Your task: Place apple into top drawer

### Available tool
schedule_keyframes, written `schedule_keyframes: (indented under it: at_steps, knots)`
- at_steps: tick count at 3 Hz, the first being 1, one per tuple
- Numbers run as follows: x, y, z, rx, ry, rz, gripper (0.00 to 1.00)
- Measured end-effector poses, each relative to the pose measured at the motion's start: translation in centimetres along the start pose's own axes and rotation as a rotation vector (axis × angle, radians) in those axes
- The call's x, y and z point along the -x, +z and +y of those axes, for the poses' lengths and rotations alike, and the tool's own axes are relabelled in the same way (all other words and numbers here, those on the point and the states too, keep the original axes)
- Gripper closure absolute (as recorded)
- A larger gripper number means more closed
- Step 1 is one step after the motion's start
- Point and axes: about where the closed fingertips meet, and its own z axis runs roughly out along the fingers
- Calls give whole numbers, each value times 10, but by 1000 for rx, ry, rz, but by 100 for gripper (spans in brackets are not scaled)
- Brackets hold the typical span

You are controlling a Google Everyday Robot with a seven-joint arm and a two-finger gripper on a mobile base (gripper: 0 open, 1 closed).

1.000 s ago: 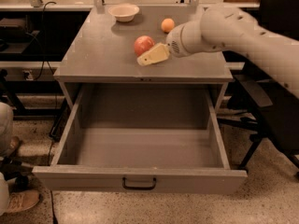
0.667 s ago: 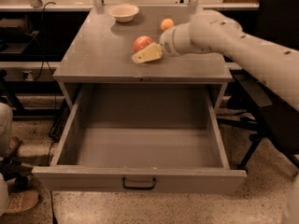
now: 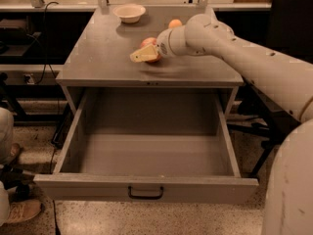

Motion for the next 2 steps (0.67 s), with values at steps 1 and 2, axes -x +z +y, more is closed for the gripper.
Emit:
schedule_keyframes:
  at_steps: [1,2]
  knots:
    - [3,4,3,9,10,-21,37]
    - [3,-8,7,6,21,-32,61]
